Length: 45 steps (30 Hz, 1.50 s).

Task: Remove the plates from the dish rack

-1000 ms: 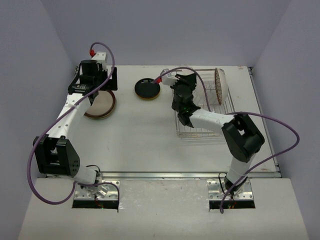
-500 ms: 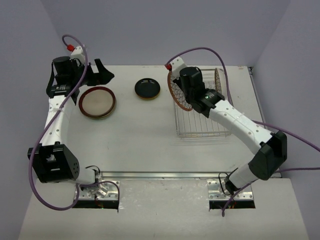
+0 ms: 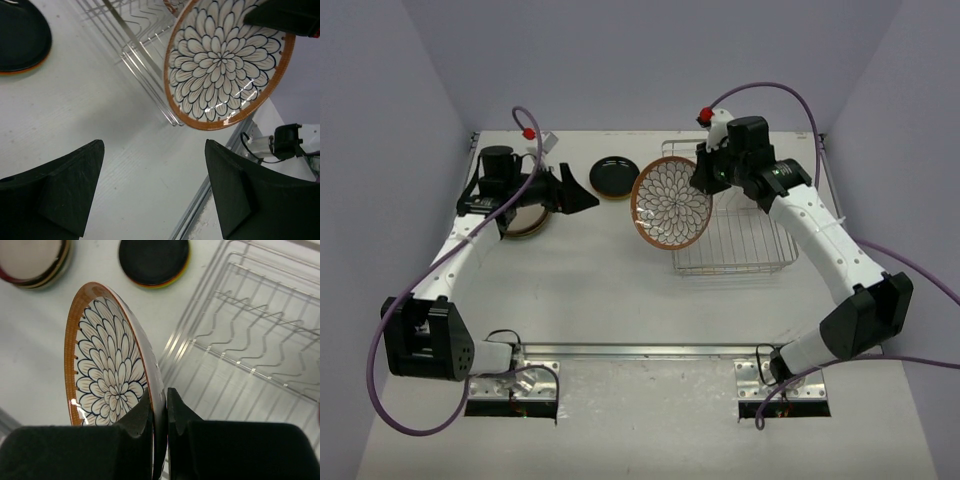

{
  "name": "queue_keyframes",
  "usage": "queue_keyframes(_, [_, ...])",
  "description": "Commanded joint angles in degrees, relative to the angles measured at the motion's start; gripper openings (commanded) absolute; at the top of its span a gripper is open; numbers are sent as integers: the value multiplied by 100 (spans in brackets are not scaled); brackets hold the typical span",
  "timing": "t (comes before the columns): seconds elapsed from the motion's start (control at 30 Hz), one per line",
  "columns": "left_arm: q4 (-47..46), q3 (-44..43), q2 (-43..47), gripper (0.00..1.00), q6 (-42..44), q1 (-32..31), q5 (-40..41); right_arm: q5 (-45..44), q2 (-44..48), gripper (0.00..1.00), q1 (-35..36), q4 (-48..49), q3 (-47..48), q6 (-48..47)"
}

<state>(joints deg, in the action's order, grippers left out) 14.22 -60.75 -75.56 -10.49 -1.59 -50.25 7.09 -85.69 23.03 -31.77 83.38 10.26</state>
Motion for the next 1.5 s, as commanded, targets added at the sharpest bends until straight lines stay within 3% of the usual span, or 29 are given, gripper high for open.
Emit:
queue_keyframes(0.0, [-310,10,172,79,290,-565,12,1761,16,0,105,743,320,871])
queue_keyframes(0.23, [-26,-212,-150,78,510,-1109,580,2268,-13,0,105,1039,46,1150])
queue_keyframes(0.37, [164,-448,-433,70,574,-1239,950,2499,39,0,105,1210,-44,1205])
queue_keyframes(0.47, [156,-480,-583,56,529,-1239,611,2525,73,0,105,1362,-140,1216])
queue_keyframes(0.67, [-74,-394,-653,6,284,-1218,-401,2340,146,0,108,1677,-475,1219])
queue_keyframes(0.7, [-39,-397,-653,1,290,-1183,-407,2270,140,2,111,1671,-501,1221])
queue_keyframes(0.83, [20,-377,-644,0,203,-732,-610,1926,123,23,106,1569,-525,1190])
queue_keyframes(0.9, [23,-389,-665,0,125,-584,-699,1859,141,42,106,1541,-542,1188])
queue_keyframes(0.97, [164,-521,-798,0,62,-21,-809,1578,164,84,113,1487,-542,1157])
queue_keyframes(1.03, [554,-793,-916,0,222,434,-669,1322,180,95,90,1446,-542,1147])
queue_keyframes(1.3, [1637,-2119,-2124,0,425,2191,234,583,210,99,0,1245,-541,956])
queue_keyframes(1.47, [1998,-2827,-2937,0,409,2859,564,12,194,99,9,1097,-532,841])
